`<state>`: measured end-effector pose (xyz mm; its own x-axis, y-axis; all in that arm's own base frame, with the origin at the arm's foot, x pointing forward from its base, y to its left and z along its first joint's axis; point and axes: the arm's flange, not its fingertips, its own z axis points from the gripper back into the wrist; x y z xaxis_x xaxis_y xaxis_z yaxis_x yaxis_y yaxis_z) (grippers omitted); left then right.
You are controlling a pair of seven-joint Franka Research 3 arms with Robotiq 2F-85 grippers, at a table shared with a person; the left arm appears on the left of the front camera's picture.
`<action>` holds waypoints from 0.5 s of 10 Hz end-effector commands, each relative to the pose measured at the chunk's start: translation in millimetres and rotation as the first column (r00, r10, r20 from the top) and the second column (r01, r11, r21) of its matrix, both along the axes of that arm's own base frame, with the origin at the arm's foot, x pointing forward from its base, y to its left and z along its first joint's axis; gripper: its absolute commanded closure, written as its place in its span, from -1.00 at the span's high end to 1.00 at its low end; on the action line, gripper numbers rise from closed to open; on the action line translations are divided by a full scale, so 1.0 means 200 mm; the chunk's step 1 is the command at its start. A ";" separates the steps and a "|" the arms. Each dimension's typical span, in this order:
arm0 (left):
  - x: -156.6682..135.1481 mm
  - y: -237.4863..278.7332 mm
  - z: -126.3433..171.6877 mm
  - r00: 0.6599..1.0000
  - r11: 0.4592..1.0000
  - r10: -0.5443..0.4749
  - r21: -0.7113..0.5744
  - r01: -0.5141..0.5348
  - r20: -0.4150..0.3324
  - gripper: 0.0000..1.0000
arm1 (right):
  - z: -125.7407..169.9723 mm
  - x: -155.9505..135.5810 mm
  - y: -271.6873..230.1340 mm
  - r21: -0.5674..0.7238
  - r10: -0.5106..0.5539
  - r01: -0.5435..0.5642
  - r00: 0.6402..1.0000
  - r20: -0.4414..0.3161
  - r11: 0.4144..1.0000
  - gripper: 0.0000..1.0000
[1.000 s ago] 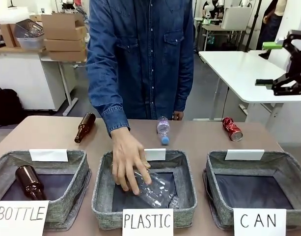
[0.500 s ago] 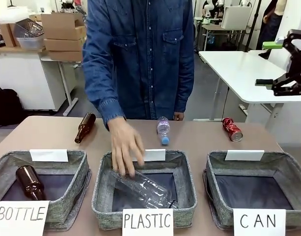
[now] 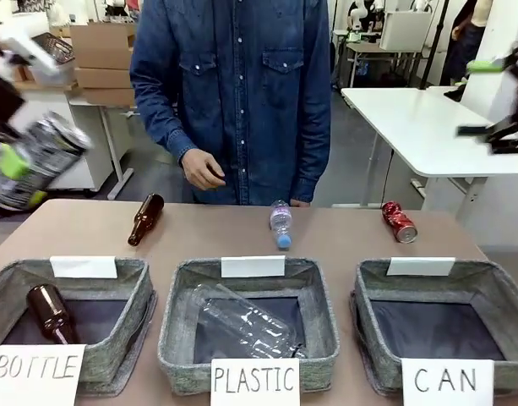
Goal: Sort the can waste into the basket.
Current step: Pick up the can waste from the table and place it in the right Fabric basket.
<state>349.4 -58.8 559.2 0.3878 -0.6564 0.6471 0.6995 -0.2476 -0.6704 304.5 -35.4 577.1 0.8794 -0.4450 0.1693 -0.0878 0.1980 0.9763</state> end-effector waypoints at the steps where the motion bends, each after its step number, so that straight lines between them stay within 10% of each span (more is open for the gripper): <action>1: 0.01 -0.20 -0.03 0.989 0.992 -0.124 0.023 0.122 0.083 -0.19 | 0.11 -0.13 -0.21 -0.046 -0.060 0.063 0.995 0.075 0.997 1.00; 3: 0.01 -0.57 -0.07 0.972 0.982 -0.185 0.064 0.178 0.145 -0.19 | 0.19 -0.32 -0.46 -0.087 -0.120 0.132 0.984 0.134 0.987 1.00; 5: -0.07 -1.08 -0.08 0.901 0.988 -0.067 0.152 0.001 0.430 -0.19 | 0.21 -0.48 -0.69 -0.031 -0.219 0.228 0.958 0.185 0.973 1.00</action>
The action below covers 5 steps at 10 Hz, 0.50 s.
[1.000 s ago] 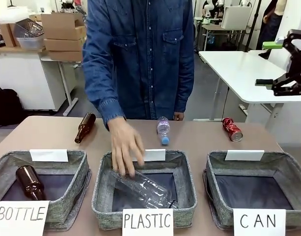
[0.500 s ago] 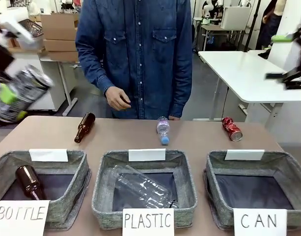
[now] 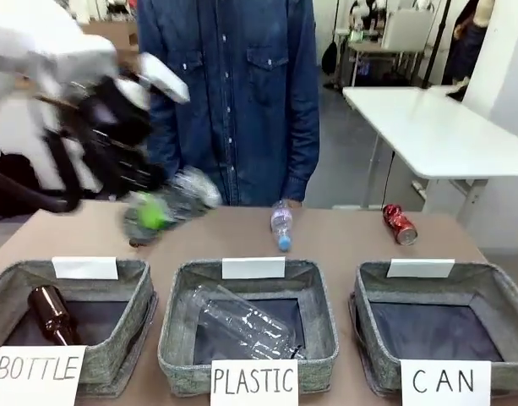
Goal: Sort the can waste into the basket.
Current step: Pick up the can waste from the table and place it in the right Fabric basket.
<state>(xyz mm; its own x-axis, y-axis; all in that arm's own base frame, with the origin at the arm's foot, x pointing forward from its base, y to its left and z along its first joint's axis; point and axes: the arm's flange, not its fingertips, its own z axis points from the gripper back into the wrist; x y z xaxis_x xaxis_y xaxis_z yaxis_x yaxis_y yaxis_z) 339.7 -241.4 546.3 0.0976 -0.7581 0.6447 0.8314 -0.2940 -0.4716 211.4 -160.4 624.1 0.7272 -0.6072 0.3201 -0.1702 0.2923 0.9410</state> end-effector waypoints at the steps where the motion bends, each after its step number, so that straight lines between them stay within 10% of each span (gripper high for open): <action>1: -0.09 -0.37 -0.03 0.965 0.991 0.120 0.030 -0.131 0.231 -0.19 | -0.05 -0.04 -0.11 0.121 0.018 -0.028 0.996 0.082 0.992 1.00; 5: -0.37 -1.22 -0.12 0.921 0.964 0.008 0.241 -0.110 0.389 -0.19 | 0.00 0.00 0.00 0.000 0.000 0.000 1.000 0.000 1.000 1.00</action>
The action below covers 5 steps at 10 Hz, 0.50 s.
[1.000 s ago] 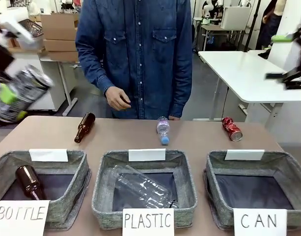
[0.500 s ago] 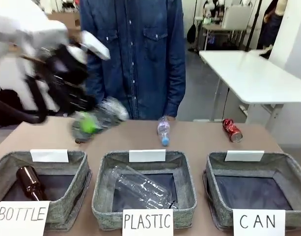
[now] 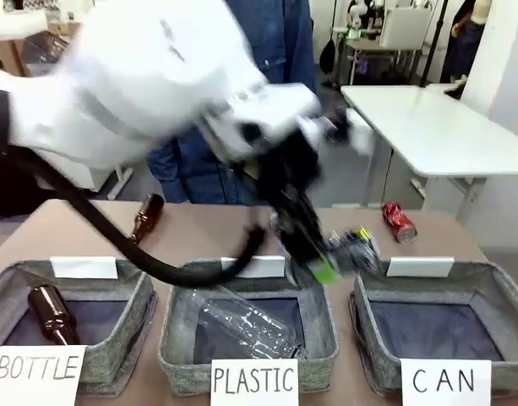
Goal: Sort the can waste into the basket.
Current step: Pick up the can waste from the table and place it in the right Fabric basket.
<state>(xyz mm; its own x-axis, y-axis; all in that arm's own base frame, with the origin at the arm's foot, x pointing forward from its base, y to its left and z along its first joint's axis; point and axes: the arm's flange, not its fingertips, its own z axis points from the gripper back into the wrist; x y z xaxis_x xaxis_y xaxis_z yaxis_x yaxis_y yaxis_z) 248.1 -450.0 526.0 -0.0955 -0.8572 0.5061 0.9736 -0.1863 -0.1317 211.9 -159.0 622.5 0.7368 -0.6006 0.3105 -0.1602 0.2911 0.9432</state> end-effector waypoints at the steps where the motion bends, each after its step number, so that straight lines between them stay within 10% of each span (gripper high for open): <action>1: 0.05 -0.38 -0.06 0.999 0.996 -0.051 0.071 0.052 -0.018 -0.19 | 0.01 0.00 -0.01 0.000 -0.009 0.009 1.000 0.013 1.000 1.00; 2: 0.00 0.00 0.00 1.000 1.000 0.000 0.000 0.000 0.000 -0.19 | 0.01 0.00 -0.01 0.000 -0.009 0.009 1.000 0.013 1.000 1.00; 5: -0.03 -0.20 -0.07 1.000 1.000 -0.017 0.026 0.017 -0.010 -0.19 | 0.01 0.00 -0.01 0.000 -0.009 0.009 1.000 0.013 1.000 1.00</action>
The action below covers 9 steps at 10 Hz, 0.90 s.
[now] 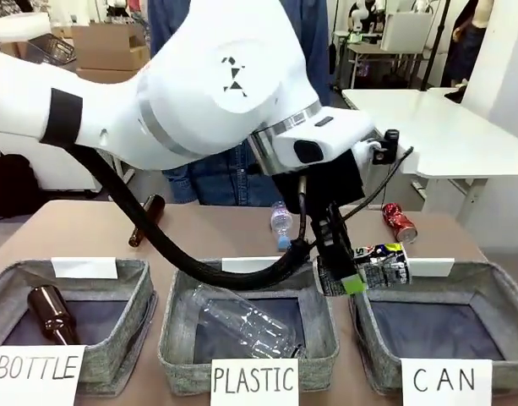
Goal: Sort the can waste into the basket.
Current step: Pick up the can waste from the table and place it in the right Fabric basket.
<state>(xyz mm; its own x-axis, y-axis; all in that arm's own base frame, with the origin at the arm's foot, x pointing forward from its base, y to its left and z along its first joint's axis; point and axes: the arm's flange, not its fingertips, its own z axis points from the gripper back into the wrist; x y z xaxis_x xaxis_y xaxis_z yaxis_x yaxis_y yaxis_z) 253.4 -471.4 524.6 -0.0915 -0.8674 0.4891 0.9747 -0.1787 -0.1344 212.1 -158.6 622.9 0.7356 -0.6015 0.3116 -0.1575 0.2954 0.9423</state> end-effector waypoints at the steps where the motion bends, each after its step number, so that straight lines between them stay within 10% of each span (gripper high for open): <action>1: -0.04 -0.23 -0.10 0.992 0.997 0.049 -0.057 -0.042 0.117 -0.19 | 0.01 0.00 -0.01 0.004 -0.006 0.006 1.000 0.015 1.000 1.00; 2: -0.03 -0.40 -0.11 0.959 0.990 0.131 -0.088 -0.112 0.253 -0.19 | 0.01 0.00 -0.01 0.004 -0.006 0.006 1.000 0.015 1.000 1.00; 8: 0.05 -0.67 -0.30 0.914 0.973 0.230 -0.095 -0.210 0.334 -0.19 | 0.01 0.00 -0.01 0.004 -0.006 0.006 1.000 0.015 1.000 1.00; 9: 0.05 -0.67 -0.30 0.927 0.977 0.211 -0.091 -0.192 0.311 0.99 | 0.01 0.00 -0.01 0.004 -0.006 0.006 1.000 0.015 1.000 1.00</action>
<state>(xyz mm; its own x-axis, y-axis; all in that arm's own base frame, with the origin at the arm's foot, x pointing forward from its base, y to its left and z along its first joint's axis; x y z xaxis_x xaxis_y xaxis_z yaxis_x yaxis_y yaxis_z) 270.0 -585.1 457.4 -0.0933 -0.8514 0.5161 0.9777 0.0197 0.2092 211.7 -159.2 622.9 0.7336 -0.6040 0.3116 -0.1562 0.2964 0.9422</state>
